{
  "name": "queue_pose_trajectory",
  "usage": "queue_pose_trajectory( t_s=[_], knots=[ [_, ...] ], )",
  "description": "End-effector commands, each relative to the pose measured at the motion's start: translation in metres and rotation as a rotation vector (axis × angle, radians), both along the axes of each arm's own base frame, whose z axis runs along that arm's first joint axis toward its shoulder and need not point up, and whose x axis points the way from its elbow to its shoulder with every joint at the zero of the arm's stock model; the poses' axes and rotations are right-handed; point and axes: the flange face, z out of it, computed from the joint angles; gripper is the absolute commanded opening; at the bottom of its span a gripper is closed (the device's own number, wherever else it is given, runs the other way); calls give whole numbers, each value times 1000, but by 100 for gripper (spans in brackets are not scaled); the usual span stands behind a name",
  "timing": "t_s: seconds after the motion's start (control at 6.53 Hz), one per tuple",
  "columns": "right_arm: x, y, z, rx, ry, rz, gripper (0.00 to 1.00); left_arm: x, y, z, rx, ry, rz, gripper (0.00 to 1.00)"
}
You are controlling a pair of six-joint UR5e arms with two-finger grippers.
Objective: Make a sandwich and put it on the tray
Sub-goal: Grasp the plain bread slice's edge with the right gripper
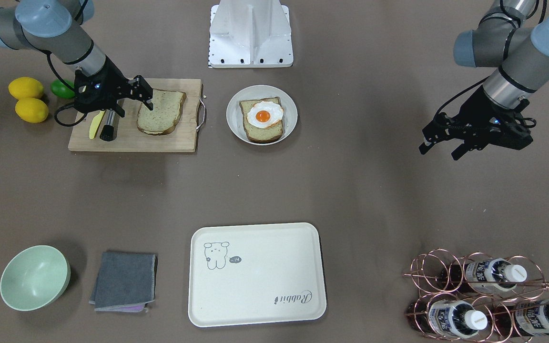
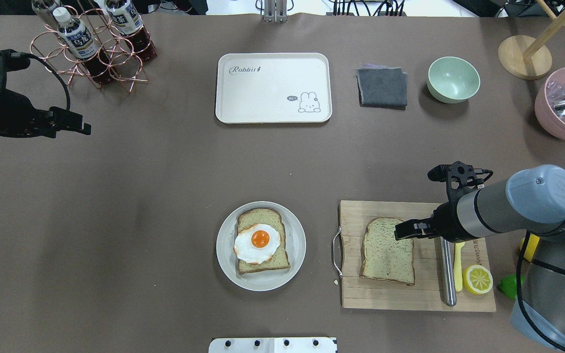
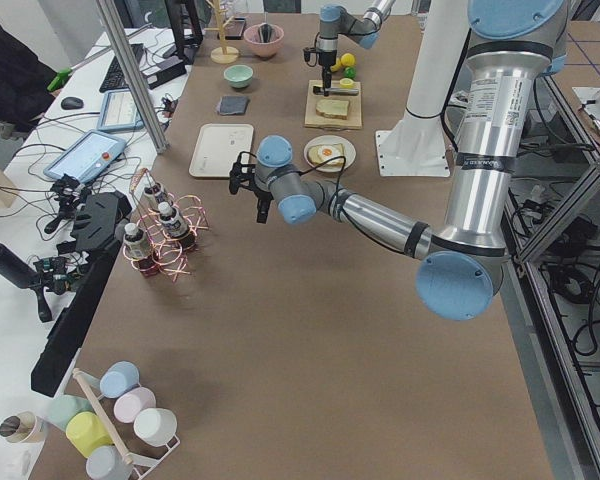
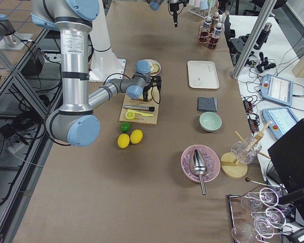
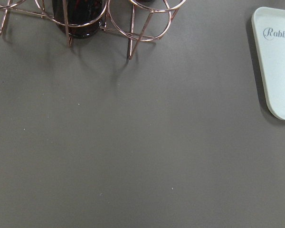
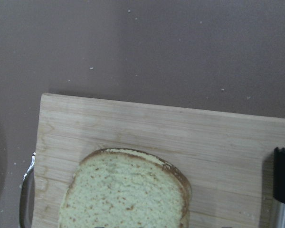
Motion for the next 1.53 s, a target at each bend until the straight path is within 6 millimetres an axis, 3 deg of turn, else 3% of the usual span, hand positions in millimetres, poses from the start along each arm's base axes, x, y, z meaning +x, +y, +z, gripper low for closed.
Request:
queue_pose_trajectory(
  t_s=[0.0,0.77,0.92,1.07,1.22,1.38],
  knots=[
    [-9,11,1,0,3,-24,88,0,0,0,-1,0,1,96],
    [-27,37,12,14,42,-19,84,-1,0,3,-2,-2,0,91],
    [-28,38,16,16,50,-15,78,0,0,3,-2,-2,1,91],
    [-26,39,19,15,56,-15,56,-1,0,3,-1,-3,0,91],
    [-26,38,17,15,52,-13,9,0,0,2,0,-2,0,91],
    [-25,38,15,17,49,-13,0,1,0,1,2,-2,3,91]
  ],
)
